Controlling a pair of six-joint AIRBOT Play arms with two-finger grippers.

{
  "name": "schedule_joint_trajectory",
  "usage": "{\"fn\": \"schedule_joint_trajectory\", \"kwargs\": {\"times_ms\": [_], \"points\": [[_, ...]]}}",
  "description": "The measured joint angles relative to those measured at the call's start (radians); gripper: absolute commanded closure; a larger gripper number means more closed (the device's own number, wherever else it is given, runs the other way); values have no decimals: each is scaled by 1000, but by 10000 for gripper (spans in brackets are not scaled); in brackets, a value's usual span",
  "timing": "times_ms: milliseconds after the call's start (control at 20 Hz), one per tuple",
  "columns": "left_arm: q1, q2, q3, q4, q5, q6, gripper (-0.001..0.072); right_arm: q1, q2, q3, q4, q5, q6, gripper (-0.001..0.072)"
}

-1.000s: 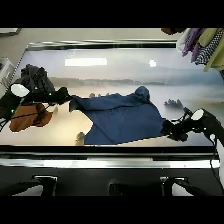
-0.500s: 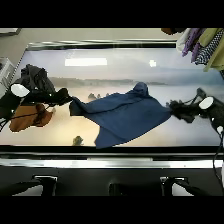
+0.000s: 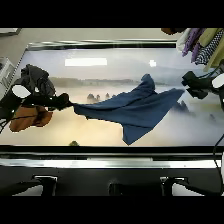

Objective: Fold the clothes and pants, and hang the long-sleeved shirts on hangers.

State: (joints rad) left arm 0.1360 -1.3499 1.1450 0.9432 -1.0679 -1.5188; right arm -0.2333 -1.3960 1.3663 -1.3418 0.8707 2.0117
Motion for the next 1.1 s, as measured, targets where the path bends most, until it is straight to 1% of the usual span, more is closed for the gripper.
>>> {"fn": "schedule_joint_trajectory", "kwargs": {"times_ms": [250, 350, 450, 600, 700, 800, 950, 1100], "points": [[0, 0, -20, 3, -12, 0, 691, -1, 45, 2, 19, 236, -168, 269], [0, 0, -28, 3, -14, 0, 691, -1, 82, -59, 56, 310, -211, 269], [0, 0, -32, 3, -15, 0, 691, 5, 130, -184, 138, 344, -242, 271], [0, 0, -36, 3, -16, 0, 691, 64, 209, -417, 265, 322, -266, 273], [0, 0, -37, 3, -16, 0, 691, 142, 248, -551, 317, 271, -265, 287], [0, 0, -37, 3, -17, 0, 691, 224, 269, -647, 348, 203, -238, 288], [0, 0, -37, 4, -18, 0, 691, 314, 281, -726, 365, 104, -175, 289], [0, 0, -37, 4, -16, 0, 691, 353, 280, -755, 366, 34, -132, 290]]}}
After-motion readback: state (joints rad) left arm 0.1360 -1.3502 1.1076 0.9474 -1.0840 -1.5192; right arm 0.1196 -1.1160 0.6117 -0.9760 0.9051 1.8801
